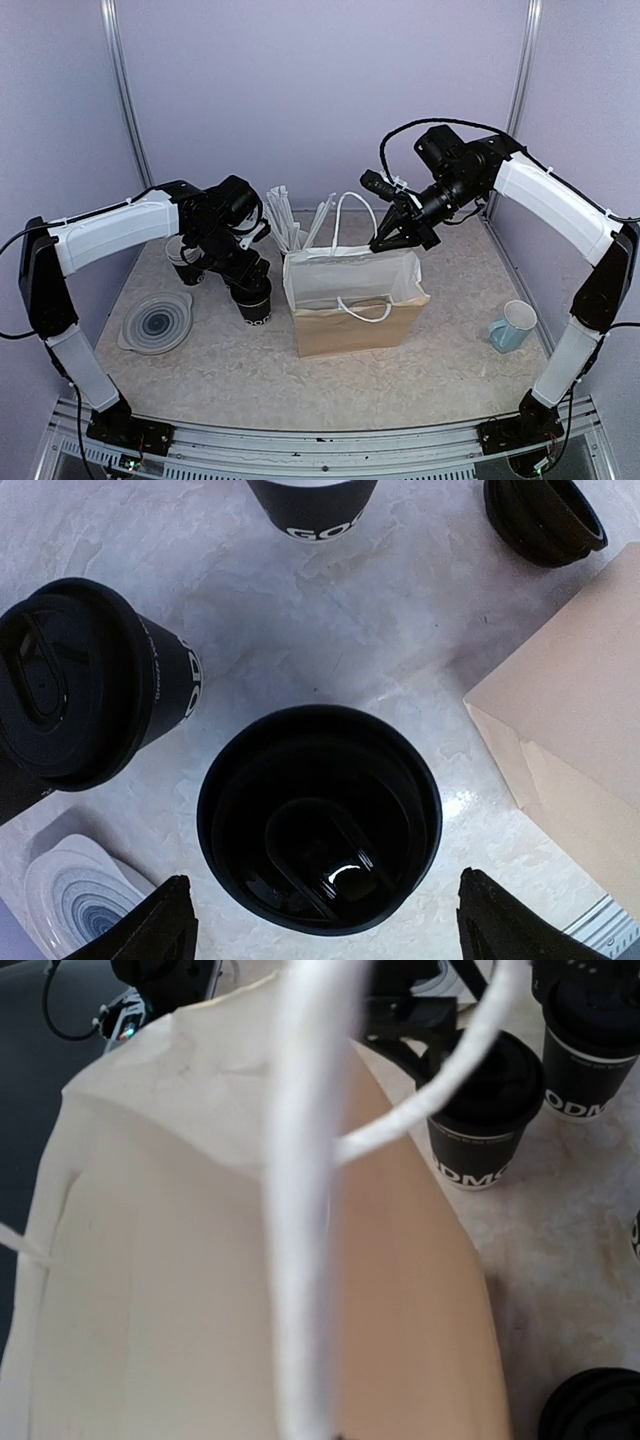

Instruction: Pack the takeout coffee

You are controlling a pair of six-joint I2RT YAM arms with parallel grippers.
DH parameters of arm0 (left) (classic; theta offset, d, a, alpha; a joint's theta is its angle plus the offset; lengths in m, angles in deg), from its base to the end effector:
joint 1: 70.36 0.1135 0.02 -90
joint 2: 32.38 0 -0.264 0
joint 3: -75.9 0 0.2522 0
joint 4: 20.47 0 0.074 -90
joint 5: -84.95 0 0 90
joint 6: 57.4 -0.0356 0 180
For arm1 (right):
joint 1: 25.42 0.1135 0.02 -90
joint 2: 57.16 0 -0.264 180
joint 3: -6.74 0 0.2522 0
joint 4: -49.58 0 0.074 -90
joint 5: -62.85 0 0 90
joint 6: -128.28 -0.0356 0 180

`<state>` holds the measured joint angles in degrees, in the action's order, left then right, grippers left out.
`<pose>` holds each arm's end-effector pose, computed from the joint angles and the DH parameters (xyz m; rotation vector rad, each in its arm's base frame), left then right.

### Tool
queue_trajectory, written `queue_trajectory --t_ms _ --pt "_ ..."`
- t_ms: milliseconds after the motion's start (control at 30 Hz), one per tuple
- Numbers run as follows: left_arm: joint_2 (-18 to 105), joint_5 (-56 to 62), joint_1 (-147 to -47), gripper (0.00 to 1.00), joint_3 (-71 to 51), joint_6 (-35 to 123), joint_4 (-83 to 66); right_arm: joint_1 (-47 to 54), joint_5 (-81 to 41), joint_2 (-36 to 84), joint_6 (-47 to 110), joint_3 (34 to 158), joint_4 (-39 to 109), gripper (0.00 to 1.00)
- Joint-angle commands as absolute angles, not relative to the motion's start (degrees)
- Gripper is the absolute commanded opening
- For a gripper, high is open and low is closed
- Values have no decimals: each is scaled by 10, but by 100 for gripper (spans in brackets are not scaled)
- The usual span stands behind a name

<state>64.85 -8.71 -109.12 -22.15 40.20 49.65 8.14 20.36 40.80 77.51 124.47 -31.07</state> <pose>0.2698 -0.2137 0.2766 0.7316 2.6844 -0.1183 0.2702 0.2107 0.3746 -1.6539 1.7787 1.0297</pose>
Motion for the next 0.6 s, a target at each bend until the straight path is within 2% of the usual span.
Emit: queue_trajectory --t_ms 0,567 --pt "677 -76 -1079 88 -253 398 509 81 215 392 771 1235 -307 0" --pt "720 -54 -1070 80 -274 396 529 81 218 399 777 1227 -304 0"
